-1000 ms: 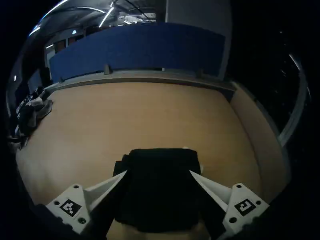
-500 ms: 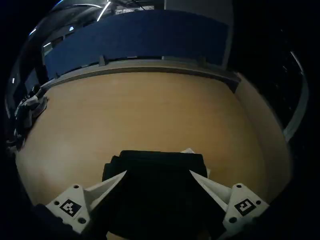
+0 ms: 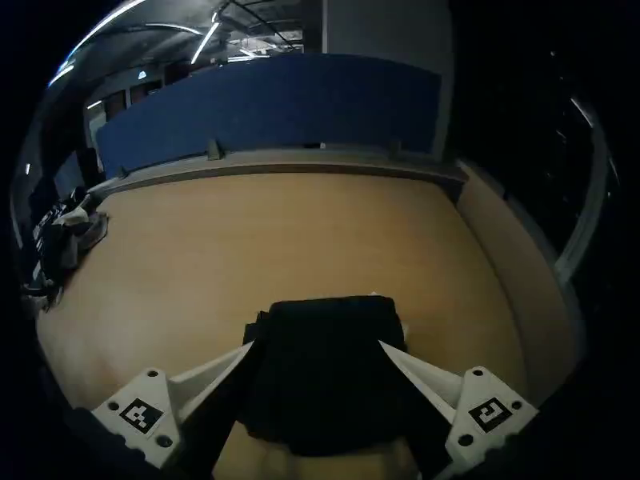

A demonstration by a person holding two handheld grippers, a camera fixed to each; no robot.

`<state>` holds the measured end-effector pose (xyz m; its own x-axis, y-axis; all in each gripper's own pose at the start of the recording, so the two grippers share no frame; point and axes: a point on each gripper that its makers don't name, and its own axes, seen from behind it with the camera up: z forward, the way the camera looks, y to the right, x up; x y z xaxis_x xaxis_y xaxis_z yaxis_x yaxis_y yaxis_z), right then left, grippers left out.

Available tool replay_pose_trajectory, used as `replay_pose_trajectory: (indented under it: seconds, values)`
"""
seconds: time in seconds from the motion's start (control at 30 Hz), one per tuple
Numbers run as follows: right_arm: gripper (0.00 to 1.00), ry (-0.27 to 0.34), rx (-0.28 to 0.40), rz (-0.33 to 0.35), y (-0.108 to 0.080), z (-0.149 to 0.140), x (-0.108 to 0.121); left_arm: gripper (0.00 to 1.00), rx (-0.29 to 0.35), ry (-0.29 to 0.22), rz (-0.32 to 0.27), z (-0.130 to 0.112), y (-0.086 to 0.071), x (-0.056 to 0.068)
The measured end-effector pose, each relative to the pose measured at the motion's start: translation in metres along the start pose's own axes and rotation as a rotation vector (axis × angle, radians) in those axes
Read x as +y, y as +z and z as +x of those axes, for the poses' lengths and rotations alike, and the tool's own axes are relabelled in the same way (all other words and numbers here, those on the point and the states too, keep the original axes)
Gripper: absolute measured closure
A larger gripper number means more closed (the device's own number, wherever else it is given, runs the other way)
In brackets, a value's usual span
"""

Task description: Fold towel

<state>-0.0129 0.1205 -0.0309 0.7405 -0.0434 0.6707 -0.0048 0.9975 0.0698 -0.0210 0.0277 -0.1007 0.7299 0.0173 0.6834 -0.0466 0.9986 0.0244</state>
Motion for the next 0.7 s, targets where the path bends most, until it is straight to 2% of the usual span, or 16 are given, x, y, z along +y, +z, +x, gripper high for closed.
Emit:
replay_pose_trajectory:
  seconds: [0.2,0.4,0.7]
  values:
    - [0.0,0.009,0.005,-0.011,-0.007,-0.002,0.001,0.12,0.004,0.007,-0.004,0.002,0.0,0.001]
    - [0.0,0.032,0.039,-0.017,-0.012,0.001,-0.003,0.12,0.018,0.008,-0.007,0.006,0.0,0.0]
    - [0.0,0.041,0.079,0.002,-0.026,0.003,-0.021,0.12,0.037,0.004,-0.006,0.012,-0.001,-0.004]
